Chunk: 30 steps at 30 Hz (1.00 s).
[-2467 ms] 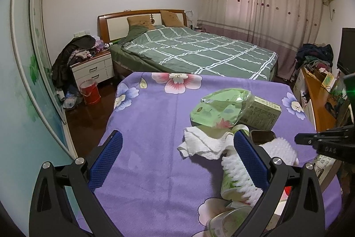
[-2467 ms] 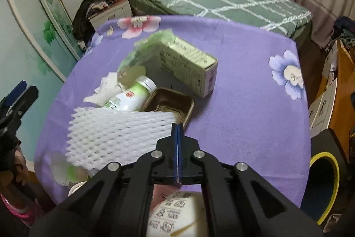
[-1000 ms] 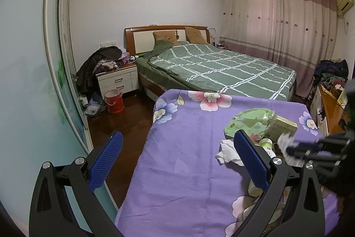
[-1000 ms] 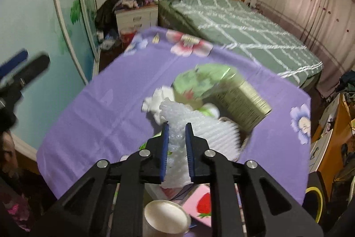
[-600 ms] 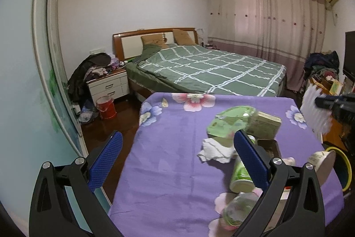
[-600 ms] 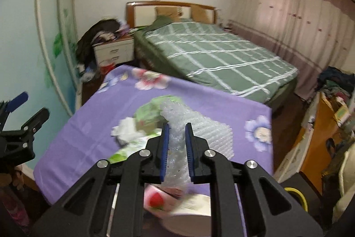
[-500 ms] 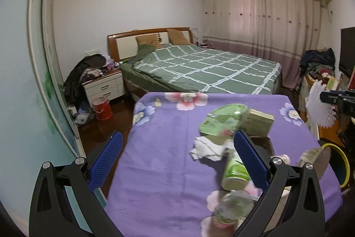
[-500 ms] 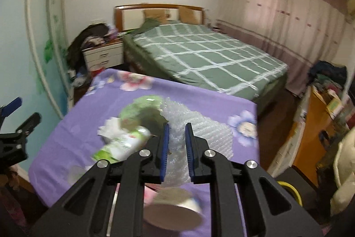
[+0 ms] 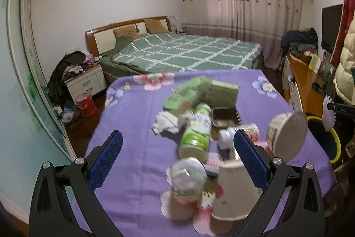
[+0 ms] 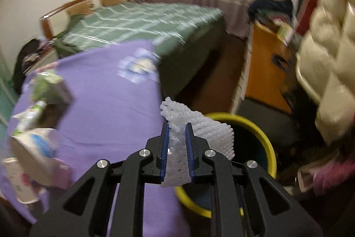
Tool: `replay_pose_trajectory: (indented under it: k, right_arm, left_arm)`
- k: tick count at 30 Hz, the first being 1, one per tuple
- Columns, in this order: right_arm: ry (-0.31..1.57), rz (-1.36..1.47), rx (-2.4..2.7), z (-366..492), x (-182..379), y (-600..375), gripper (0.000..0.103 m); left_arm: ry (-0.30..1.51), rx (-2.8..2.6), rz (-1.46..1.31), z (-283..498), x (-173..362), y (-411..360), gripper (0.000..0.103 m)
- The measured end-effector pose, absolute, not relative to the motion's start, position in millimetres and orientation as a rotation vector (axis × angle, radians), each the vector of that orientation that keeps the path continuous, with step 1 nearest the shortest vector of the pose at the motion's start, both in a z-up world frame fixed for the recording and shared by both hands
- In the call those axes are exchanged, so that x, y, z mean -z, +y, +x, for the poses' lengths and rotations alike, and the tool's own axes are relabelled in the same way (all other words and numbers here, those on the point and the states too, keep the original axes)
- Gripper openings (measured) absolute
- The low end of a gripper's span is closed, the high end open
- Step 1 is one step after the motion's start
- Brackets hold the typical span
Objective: Collect trash
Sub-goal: 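Carry the foam sleeve with the right tool into the yellow bin and release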
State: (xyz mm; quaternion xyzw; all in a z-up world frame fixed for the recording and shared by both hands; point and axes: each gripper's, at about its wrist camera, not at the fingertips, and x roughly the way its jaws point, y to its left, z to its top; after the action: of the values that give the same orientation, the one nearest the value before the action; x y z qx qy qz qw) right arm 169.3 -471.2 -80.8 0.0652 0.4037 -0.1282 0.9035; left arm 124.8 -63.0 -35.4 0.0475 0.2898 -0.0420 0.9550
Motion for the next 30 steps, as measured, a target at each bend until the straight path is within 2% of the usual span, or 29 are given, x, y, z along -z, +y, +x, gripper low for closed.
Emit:
replay_pose_trajectory:
  k: [6,15,23,30]
  right_arm:
    - [0.918,0.216,0.319,172.7,132.4,-520.3,0.019]
    - [0.909,0.29,0.342,159.8,144.4,-539.2,0.029]
    - [0.887,0.282,0.299,155.3,137.2,-524.7,0.031]
    - [0.895,0.279,0.277,156.4,137.5,-512.8,0.031]
  left_arm:
    - [0.642,0.114,0.06,118.2,50.5,-63.9,0.099]
    - [0.67,0.11,0.075,116.2,59.3,-58.5,0.098]
    - [0.728,0.123,0.074,121.7,77.2,-52.1,0.083]
    - [0.779,0.137,0.056,140.0,96.7,-48.8,0.074]
